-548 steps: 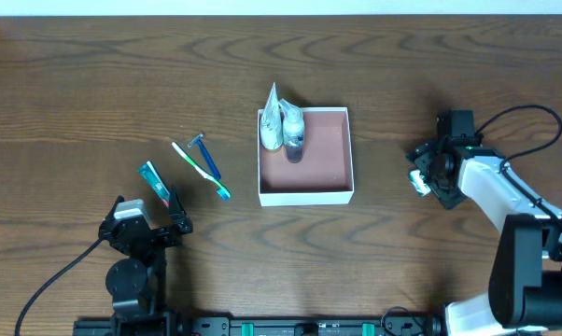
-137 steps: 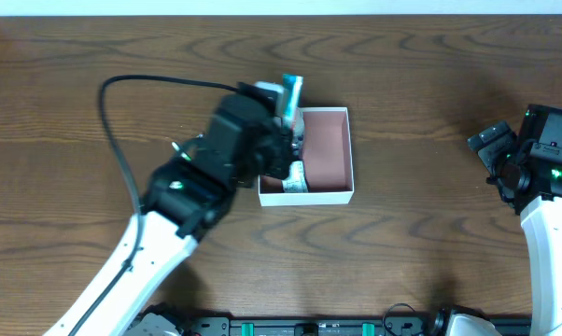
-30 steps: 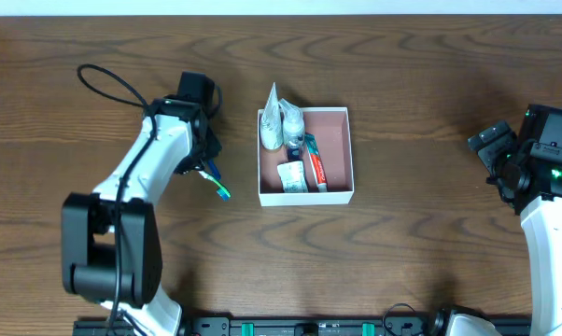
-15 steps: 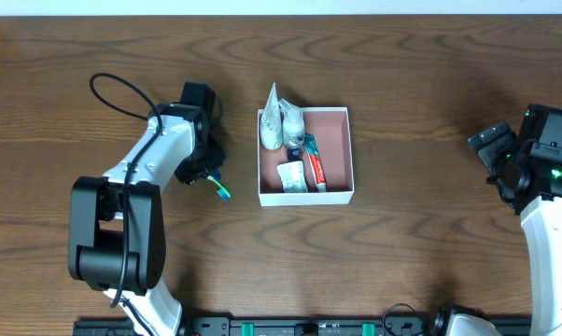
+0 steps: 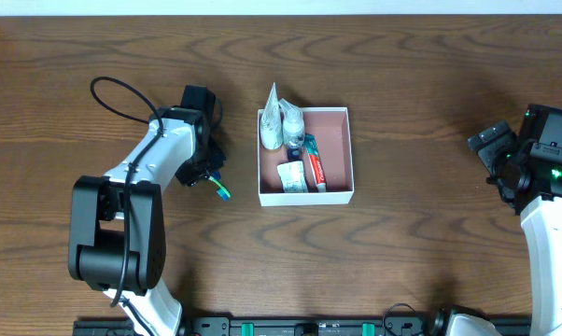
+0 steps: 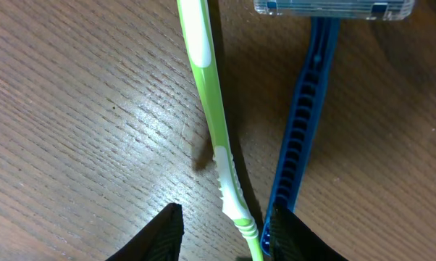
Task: Pack container
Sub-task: 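Lower the left gripper onto the green toothbrush and grasp it, then carry the toothbrush with the left gripper into the box and release, then withdraw the left gripper toward the blue razor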
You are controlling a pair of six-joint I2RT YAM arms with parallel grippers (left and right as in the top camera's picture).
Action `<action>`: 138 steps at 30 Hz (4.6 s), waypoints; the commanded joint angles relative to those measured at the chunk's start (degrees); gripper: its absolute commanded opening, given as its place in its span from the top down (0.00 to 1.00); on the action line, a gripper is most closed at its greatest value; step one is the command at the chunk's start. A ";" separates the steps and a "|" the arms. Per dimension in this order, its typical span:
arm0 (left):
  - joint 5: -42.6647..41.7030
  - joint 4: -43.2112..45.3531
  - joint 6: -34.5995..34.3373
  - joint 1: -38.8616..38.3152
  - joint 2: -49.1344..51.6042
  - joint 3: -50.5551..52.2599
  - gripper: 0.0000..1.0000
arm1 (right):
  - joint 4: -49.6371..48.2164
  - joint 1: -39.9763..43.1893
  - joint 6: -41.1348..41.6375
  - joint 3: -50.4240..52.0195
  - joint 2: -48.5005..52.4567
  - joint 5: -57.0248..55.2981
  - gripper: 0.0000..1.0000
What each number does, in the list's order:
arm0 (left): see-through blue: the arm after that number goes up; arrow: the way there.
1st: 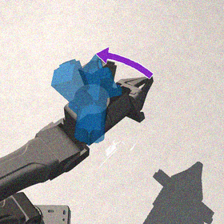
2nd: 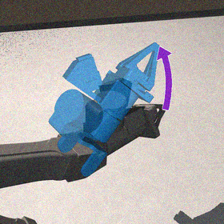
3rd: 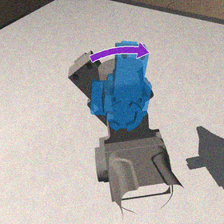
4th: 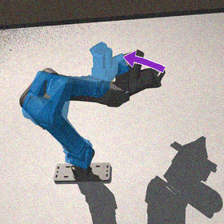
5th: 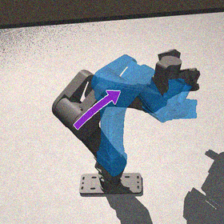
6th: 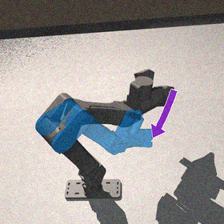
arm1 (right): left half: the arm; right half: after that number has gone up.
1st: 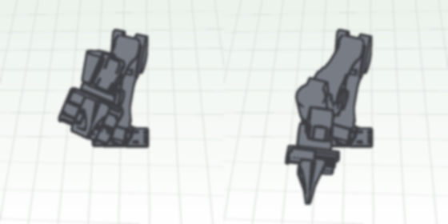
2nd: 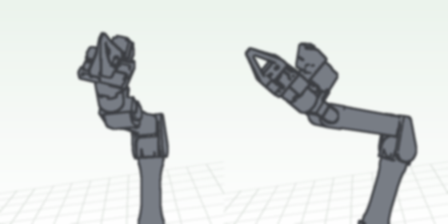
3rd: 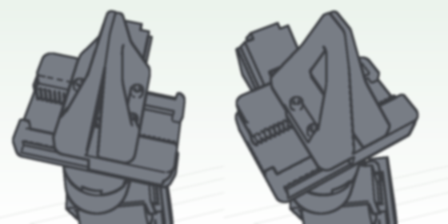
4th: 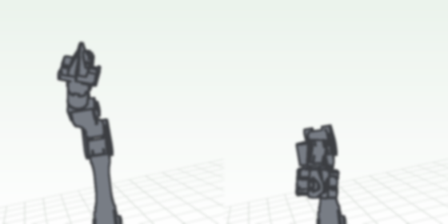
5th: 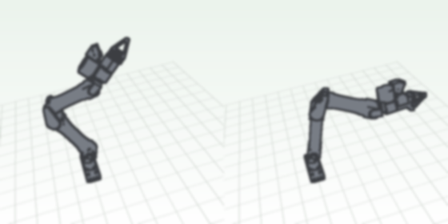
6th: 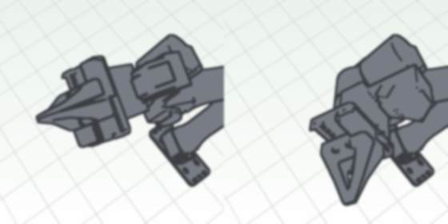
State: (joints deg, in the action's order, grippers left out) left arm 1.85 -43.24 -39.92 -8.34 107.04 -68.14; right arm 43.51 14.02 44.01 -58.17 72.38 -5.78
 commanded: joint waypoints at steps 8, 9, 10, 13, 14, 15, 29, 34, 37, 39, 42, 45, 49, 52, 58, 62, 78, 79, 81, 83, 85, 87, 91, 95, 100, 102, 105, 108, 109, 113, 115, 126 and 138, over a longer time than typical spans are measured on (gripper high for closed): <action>0.04 1.25 -1.40 0.28 0.46 1.99 0.60 | 0.02 0.42 -0.81 -0.55 0.17 -0.20 0.01; 0.04 2.16 -1.81 0.28 0.46 2.86 0.60 | 0.02 0.42 -0.81 -0.55 0.17 -0.20 0.01; 0.02 3.10 -2.19 0.28 0.46 3.74 0.60 | 0.02 0.42 -0.81 -0.55 0.17 -0.20 0.01; 0.02 5.57 -2.23 0.28 0.46 6.01 0.60 | 0.02 0.42 -0.81 -0.55 0.17 -0.20 0.01; 0.02 5.99 -2.23 0.28 0.46 6.47 0.60 | 0.02 0.42 -0.81 -0.55 0.17 -0.20 0.01; 0.02 6.19 -2.23 0.28 0.46 6.73 0.60 | 0.02 0.42 -0.81 -0.55 0.17 -0.20 0.01; 0.04 7.28 -2.16 0.28 0.46 6.95 0.94 | 0.02 0.42 -0.81 -0.55 0.17 -0.20 0.01; -0.07 5.68 -1.38 0.28 0.33 6.49 0.94 | 0.02 0.42 -0.81 -0.55 0.17 -0.20 0.01; -1.46 3.85 1.49 0.28 -0.76 5.62 0.94 | 0.02 0.42 -0.81 -0.55 0.17 -0.17 0.01; -1.42 2.25 2.01 0.28 -2.38 4.94 0.94 | 0.02 0.42 -0.81 -0.55 0.17 -0.20 0.01; -1.42 0.33 2.91 0.28 -6.60 4.11 0.94 | 0.02 0.42 -0.81 -0.55 0.17 -0.20 0.01; -1.44 -0.55 3.41 0.28 -12.81 3.98 0.94 | 0.02 0.42 -0.81 -0.55 0.17 -0.20 0.01; -1.51 -1.53 3.69 0.24 -22.49 3.98 0.94 | 0.02 0.42 -0.81 -0.55 0.17 -0.20 0.01; -3.32 -1.68 4.79 -0.17 -29.24 3.98 0.94 | 0.02 0.42 -0.81 -0.55 0.17 -0.20 0.01; -10.99 1.44 10.99 -5.64 -41.16 3.98 0.94 | 0.02 0.42 -0.81 -0.55 0.17 -0.20 0.01; -11.26 5.95 13.68 -14.34 -45.07 3.98 0.94 | 0.02 0.42 -0.81 -0.55 0.17 -0.20 0.01; 2.54 27.54 12.17 -37.03 -23.76 3.98 0.94 | 0.02 0.42 -0.81 -0.55 0.17 -0.20 0.01; 2.54 28.57 12.20 -37.29 -22.14 3.98 0.94 | 0.02 0.42 -0.81 -0.55 0.17 -0.20 0.01; 2.51 30.32 12.17 -37.42 -19.19 3.98 0.94 | 0.02 0.42 -0.81 -0.55 0.17 -0.20 0.01; 2.54 31.19 12.20 -37.40 -16.90 3.98 0.94 | 0.02 0.42 -0.81 -0.55 0.17 -0.20 0.01; 3.69 31.41 12.20 -37.40 -15.19 3.98 0.94 | 0.02 0.42 -0.81 -0.55 0.17 -0.20 0.01; 4.83 31.39 12.20 -37.40 -14.08 3.98 0.94 | 0.02 0.42 -0.81 -0.55 0.17 -0.20 0.01; 5.35 31.87 12.22 -37.35 -12.74 3.98 0.94 | 0.02 0.42 -0.81 -0.55 0.17 -0.20 0.01; 5.33 32.04 12.22 -37.35 -12.74 3.98 0.94 | 0.02 0.42 -0.81 -0.55 0.17 -0.20 0.01; 5.27 32.04 12.20 -37.35 -12.74 3.98 0.78 | 0.02 0.42 -0.81 -0.55 0.17 -0.20 0.01; 5.27 32.04 12.20 -37.35 -12.74 3.98 0.75 | 0.02 0.42 -0.81 -0.55 0.17 -0.20 0.01; 5.27 32.04 12.20 -37.35 -12.74 3.98 0.74 | 0.02 0.42 -0.81 -0.55 0.17 -0.20 0.01; 5.27 32.17 12.22 -37.35 -12.74 3.98 0.74 | 0.02 0.42 -0.81 -0.55 0.17 -0.20 0.01; 5.27 32.26 12.24 -37.35 -12.74 3.98 0.74 | 0.02 0.42 -0.81 -0.55 0.17 -0.20 0.01; 5.29 32.85 13.38 -37.22 -14.01 3.43 0.74 | 0.02 0.42 -0.81 -0.55 0.17 -0.20 0.01; 5.27 32.63 14.40 -37.22 -15.96 2.69 0.74 | 0.02 0.42 -0.81 -0.55 0.17 -0.20 0.01; 24.17 13.57 17.20 -35.39 -39.67 0.72 0.74 | 0.02 0.42 -0.81 -0.55 0.17 -0.20 0.01; 15.63 10.23 23.08 -5.42 -31.15 1.60 0.72 | 0.02 0.42 -0.81 -0.55 0.17 -0.20 0.01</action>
State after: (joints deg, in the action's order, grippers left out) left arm 25.69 -34.79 -21.08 -20.12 70.65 -67.37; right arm 43.51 14.02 44.01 -58.17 72.38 -5.78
